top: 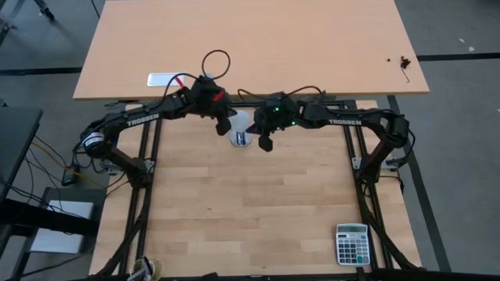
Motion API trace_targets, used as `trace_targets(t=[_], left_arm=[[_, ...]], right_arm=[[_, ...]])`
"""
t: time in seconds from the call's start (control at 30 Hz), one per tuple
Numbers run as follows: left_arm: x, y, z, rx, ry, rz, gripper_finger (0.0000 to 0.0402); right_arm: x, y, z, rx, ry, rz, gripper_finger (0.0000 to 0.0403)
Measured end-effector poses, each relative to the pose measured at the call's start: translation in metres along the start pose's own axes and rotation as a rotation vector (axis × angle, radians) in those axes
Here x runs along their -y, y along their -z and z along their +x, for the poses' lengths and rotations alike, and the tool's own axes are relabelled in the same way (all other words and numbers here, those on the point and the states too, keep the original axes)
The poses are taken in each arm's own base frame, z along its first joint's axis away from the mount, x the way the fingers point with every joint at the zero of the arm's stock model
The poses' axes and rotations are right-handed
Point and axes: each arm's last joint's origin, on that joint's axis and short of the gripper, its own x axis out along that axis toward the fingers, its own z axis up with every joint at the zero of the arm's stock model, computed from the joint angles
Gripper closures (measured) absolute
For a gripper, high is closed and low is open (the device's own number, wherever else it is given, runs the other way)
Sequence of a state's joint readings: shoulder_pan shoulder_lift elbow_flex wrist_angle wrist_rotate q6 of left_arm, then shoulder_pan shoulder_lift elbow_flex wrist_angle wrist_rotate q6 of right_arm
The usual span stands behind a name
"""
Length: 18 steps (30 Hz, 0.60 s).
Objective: Screw lightbulb
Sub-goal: Remove the bulb from the lamp socket
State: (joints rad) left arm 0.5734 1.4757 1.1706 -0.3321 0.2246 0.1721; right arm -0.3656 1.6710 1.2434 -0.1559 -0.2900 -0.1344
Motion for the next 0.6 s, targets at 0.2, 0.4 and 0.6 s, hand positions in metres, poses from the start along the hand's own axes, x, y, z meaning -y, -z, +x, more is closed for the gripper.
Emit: trace_targets(t=[0.2, 0.4, 0.6], left_arm=[[0.005, 0.002, 0.002, -0.025, 0.024, 0.001, 0.0402], [0.009, 0.007, 0.003, -0.074, 0.041, -0.003, 0.0402], [0.01, 0.009, 0.003, -0.088, 0.044, -0.005, 0.0402]], right_arm=[[0.011, 0.008, 0.009, -0.028, 0.024, 0.025, 0.0393], [0.018, 0.011, 0.01, -0.032, 0.046, 0.04, 0.0392], [0.032, 0.013, 0.005, -0.032, 0.11, 0.077, 0.0393]])
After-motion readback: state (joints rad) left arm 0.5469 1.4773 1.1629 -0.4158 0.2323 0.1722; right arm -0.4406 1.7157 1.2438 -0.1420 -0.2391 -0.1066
